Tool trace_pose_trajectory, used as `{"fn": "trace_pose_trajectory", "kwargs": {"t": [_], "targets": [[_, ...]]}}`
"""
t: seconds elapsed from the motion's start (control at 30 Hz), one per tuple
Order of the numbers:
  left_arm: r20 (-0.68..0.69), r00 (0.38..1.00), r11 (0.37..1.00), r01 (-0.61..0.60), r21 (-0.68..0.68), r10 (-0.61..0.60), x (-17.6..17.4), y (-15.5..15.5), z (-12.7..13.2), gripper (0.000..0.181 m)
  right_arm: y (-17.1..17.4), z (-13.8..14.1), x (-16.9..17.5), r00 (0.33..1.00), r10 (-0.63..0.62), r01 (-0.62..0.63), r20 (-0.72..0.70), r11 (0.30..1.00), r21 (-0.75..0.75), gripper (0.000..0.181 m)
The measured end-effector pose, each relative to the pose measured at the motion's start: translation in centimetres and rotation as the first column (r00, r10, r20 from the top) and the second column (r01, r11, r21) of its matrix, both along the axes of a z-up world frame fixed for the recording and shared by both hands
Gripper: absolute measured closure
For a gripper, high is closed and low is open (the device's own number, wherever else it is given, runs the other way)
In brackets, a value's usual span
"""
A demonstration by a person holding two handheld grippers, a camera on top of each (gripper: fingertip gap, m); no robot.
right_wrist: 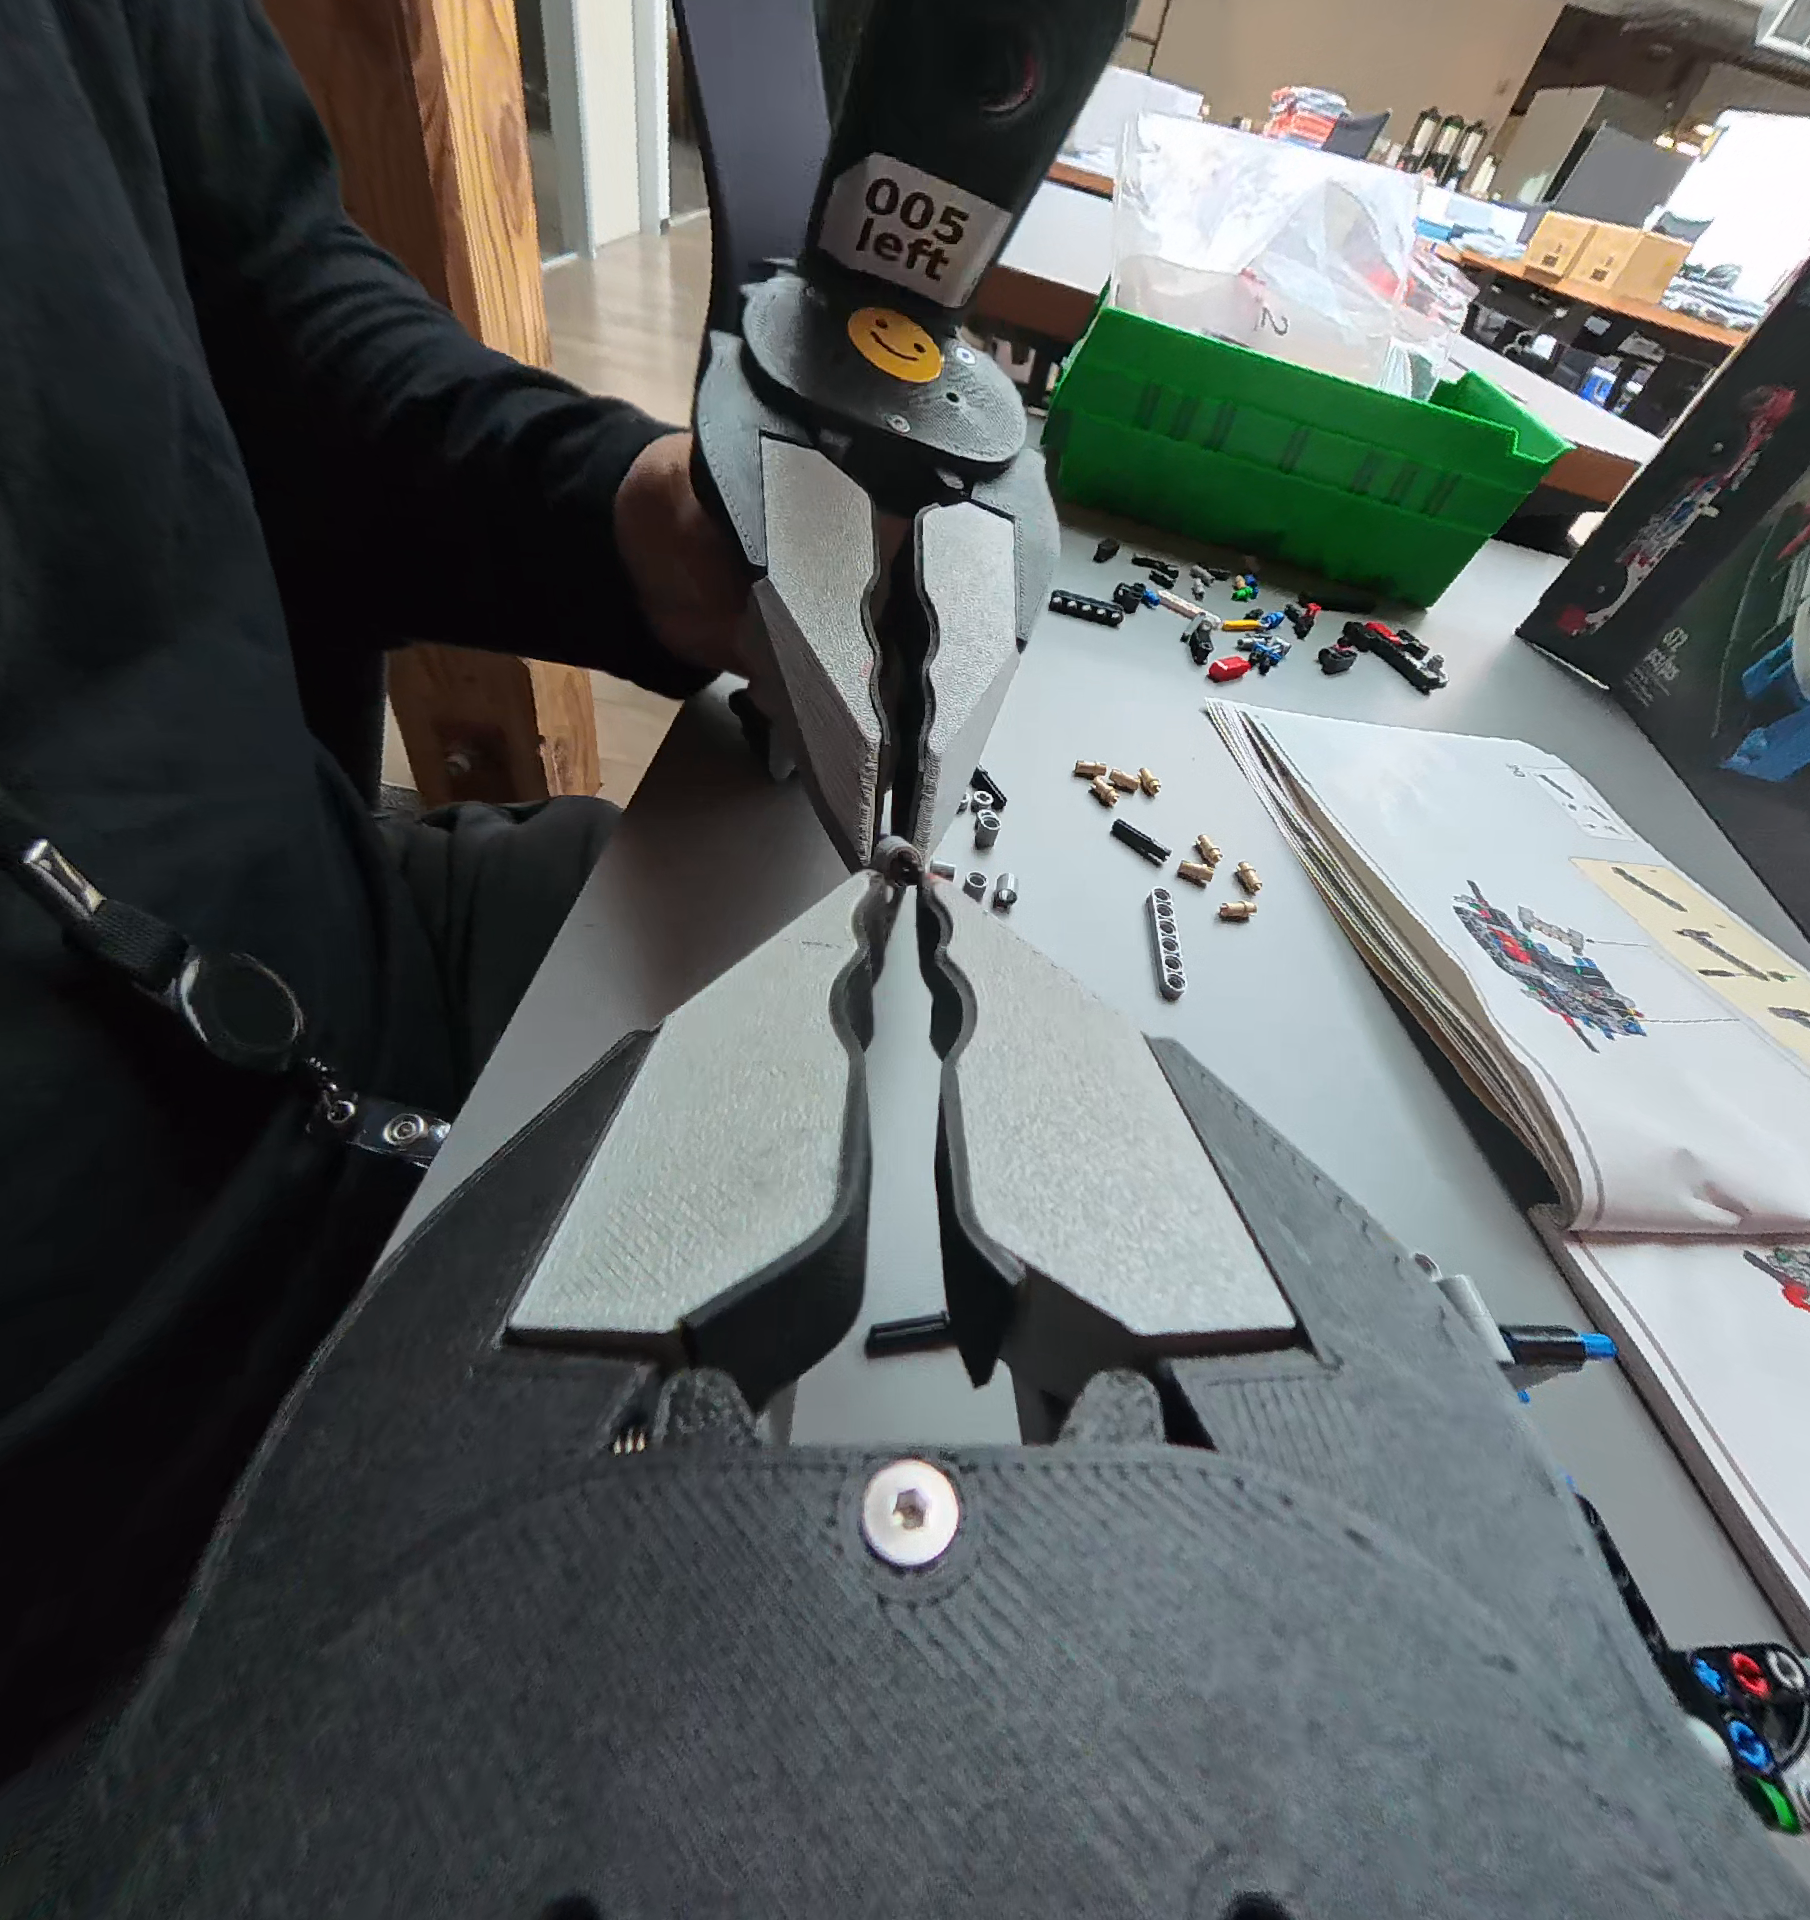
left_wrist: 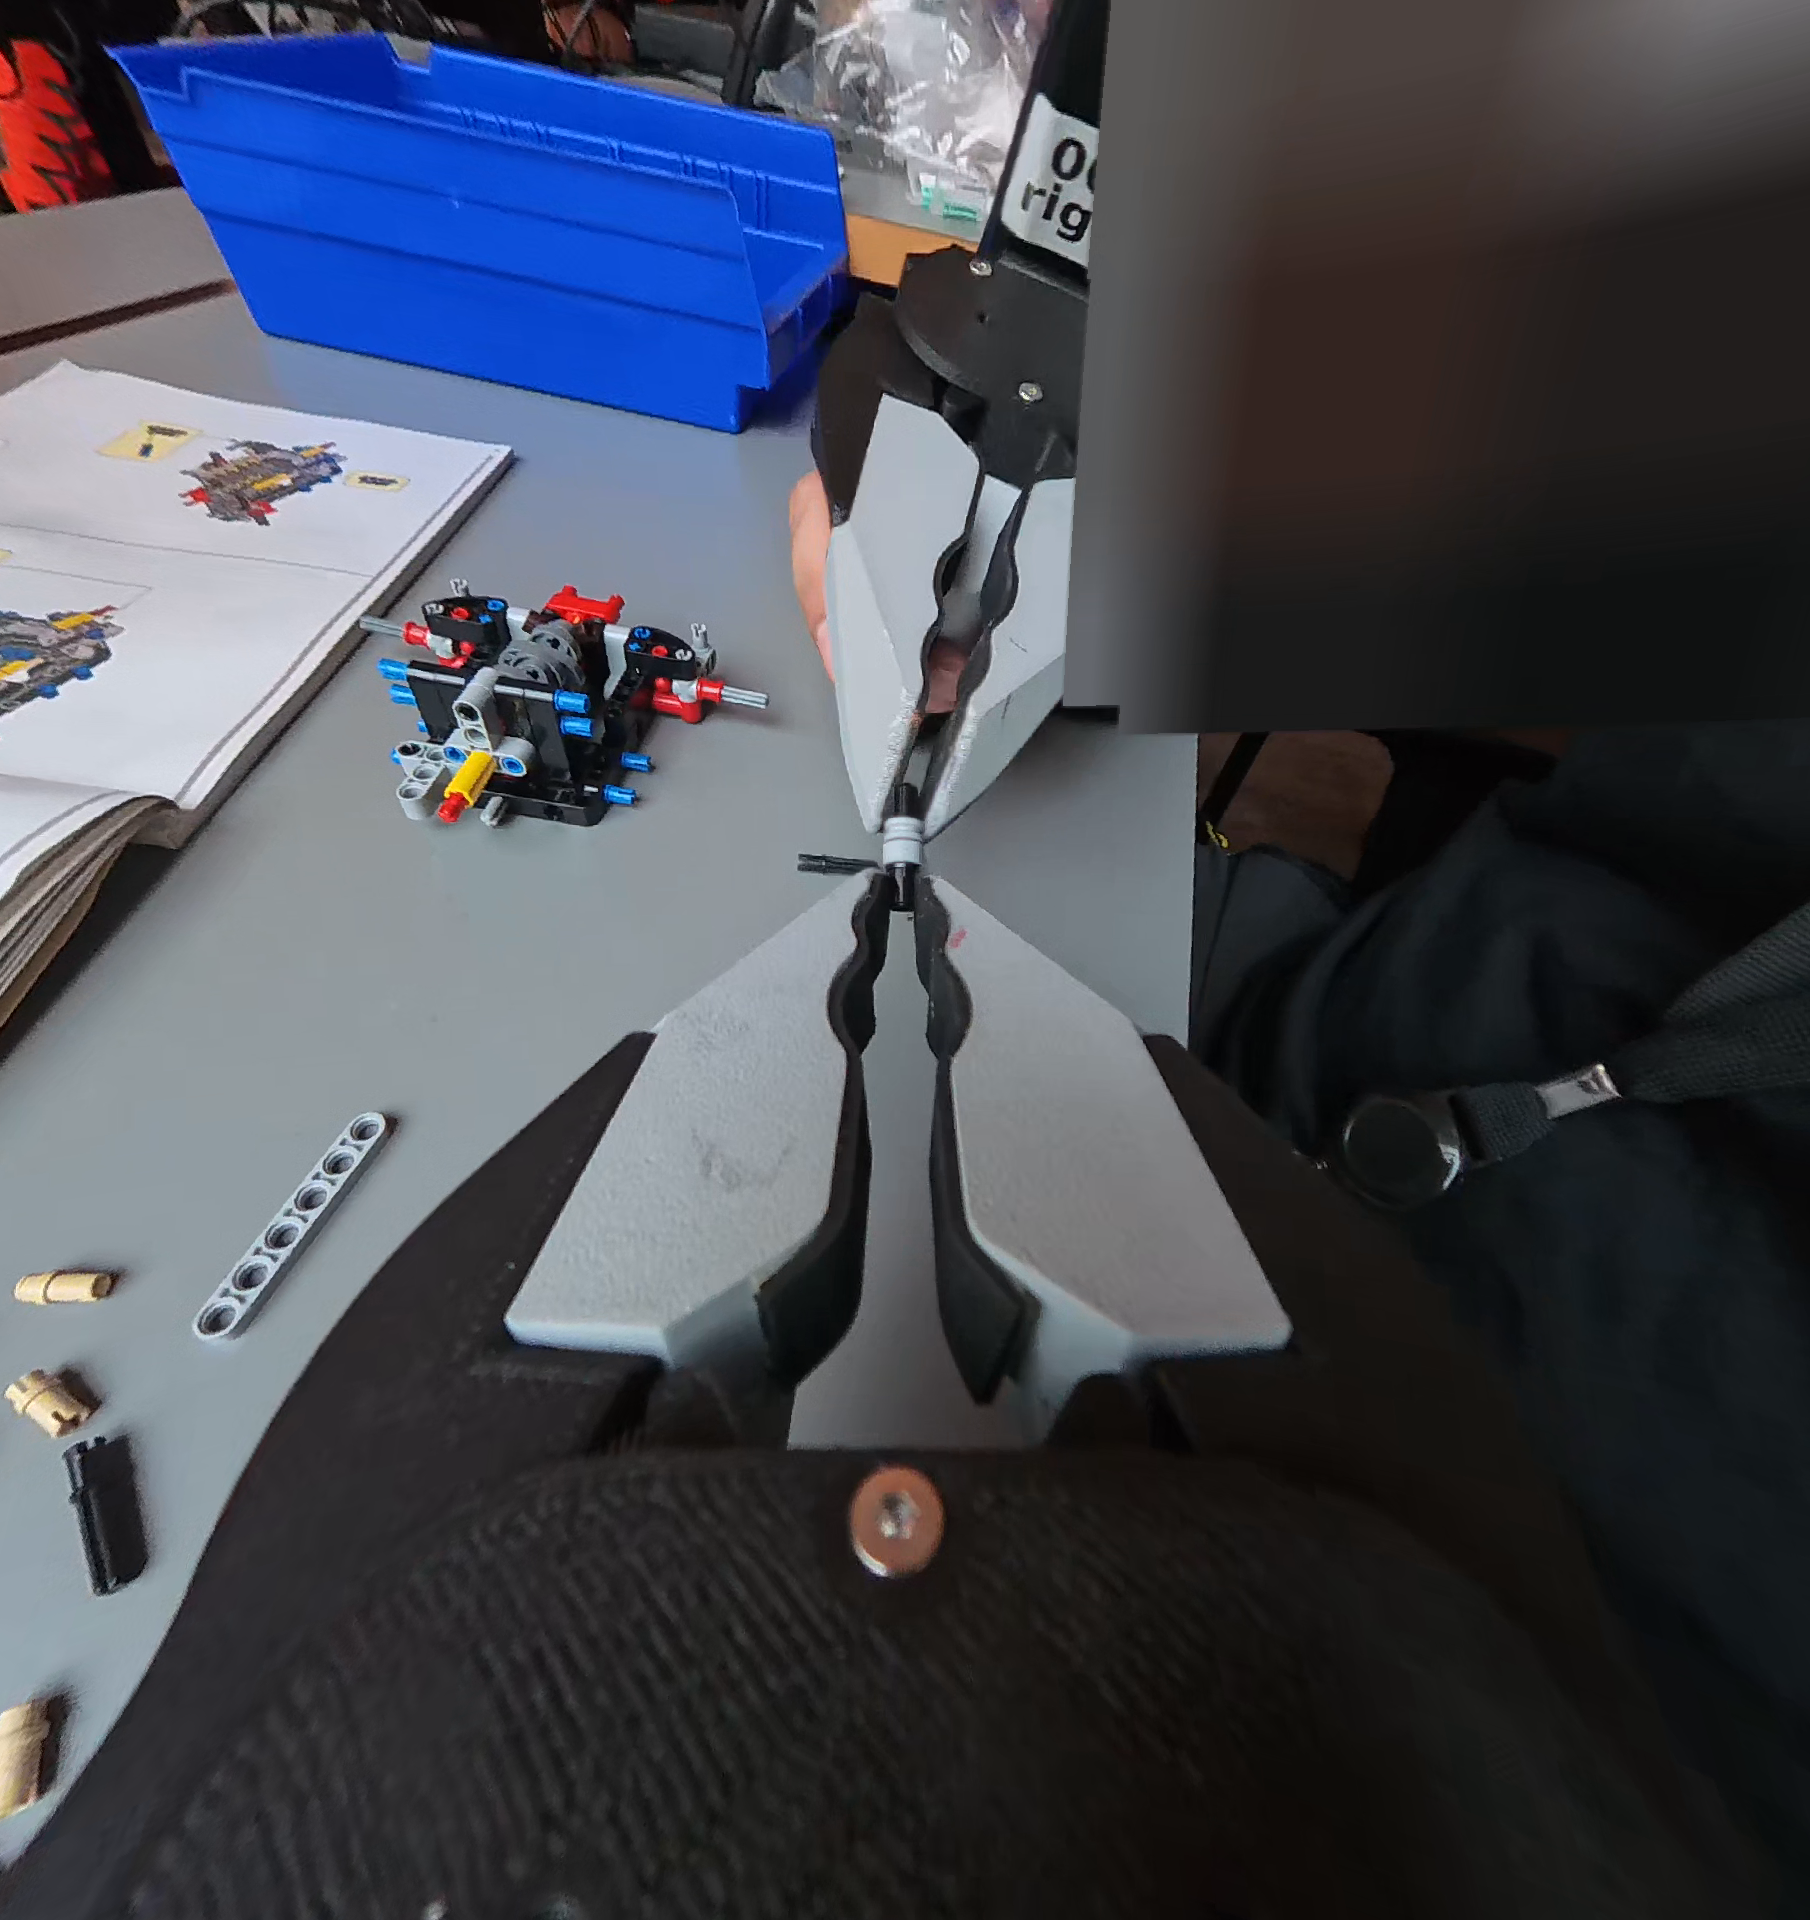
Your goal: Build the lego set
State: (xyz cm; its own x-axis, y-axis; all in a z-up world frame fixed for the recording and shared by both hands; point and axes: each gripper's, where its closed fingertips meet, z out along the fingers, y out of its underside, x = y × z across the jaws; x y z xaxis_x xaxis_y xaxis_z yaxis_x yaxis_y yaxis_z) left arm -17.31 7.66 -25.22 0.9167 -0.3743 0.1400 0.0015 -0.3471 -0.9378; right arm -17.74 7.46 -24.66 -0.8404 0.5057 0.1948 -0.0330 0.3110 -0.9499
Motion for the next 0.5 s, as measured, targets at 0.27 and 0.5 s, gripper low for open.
{"fn": "trace_pose_trajectory", "kwargs": {"t": [0.27,0.5], "targets": [[-0.011,0.998,0.988,0.055,-0.141,-0.057,0.7,-0.5,-0.9,0.179,-0.9,0.0,0.5,0.999,0.038,-0.038,0.007,0.999,0.004,0.181],[0.037,0.998,0.989,0.057,-0.14,-0.052,0.8,-0.5,-0.4,0.18,-0.8,0.0,0.7,0.999,0.049,-0.049,0.014,0.999,-0.007,0.175]]}}
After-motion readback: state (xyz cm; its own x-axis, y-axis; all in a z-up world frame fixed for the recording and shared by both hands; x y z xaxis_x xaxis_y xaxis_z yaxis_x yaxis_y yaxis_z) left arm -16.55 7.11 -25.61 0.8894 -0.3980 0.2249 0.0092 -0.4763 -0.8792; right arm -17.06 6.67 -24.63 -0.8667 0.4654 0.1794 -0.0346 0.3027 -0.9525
